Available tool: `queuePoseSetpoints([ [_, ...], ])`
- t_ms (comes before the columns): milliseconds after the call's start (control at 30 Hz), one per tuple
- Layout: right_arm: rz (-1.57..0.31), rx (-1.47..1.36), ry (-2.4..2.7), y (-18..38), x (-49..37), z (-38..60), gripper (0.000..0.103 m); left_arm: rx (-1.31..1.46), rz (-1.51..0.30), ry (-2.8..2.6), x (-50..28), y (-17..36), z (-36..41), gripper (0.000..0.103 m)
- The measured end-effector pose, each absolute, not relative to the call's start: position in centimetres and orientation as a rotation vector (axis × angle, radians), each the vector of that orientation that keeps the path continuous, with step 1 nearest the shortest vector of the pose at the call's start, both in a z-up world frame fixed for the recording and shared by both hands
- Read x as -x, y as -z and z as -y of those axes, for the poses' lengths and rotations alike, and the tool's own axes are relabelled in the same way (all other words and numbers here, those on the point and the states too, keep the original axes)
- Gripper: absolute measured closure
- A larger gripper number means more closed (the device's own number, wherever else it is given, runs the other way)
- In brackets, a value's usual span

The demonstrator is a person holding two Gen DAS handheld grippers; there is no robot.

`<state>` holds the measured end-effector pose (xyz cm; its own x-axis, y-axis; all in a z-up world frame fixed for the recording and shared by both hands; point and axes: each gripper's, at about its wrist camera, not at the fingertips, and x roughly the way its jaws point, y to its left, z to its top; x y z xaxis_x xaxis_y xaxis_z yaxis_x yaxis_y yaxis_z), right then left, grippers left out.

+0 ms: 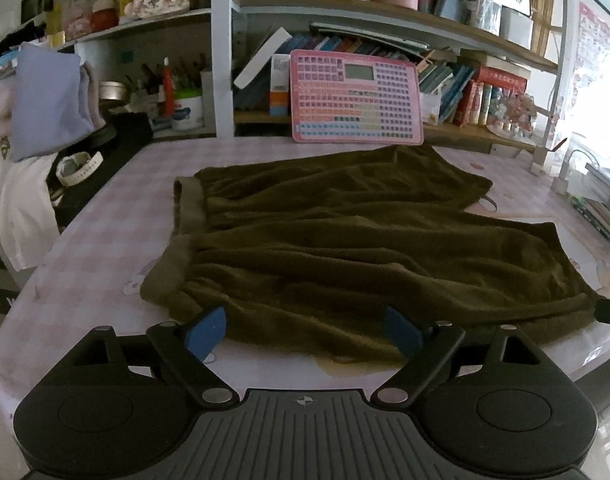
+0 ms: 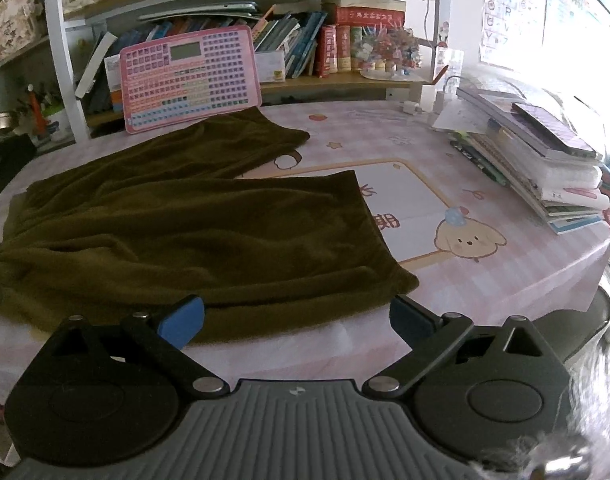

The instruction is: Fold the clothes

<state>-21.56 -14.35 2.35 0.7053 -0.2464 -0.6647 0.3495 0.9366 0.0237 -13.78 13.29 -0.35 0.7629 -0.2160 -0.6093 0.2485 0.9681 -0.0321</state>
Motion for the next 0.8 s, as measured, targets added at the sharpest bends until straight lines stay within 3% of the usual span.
queuePoseSetpoints([
  [800, -0.762, -0.111, 0.338, -1.8, 20.4, 10.9, 0.003, -0.071, -0.682, 0.278, 12.6, 1.3, -14.9, 0.008],
])
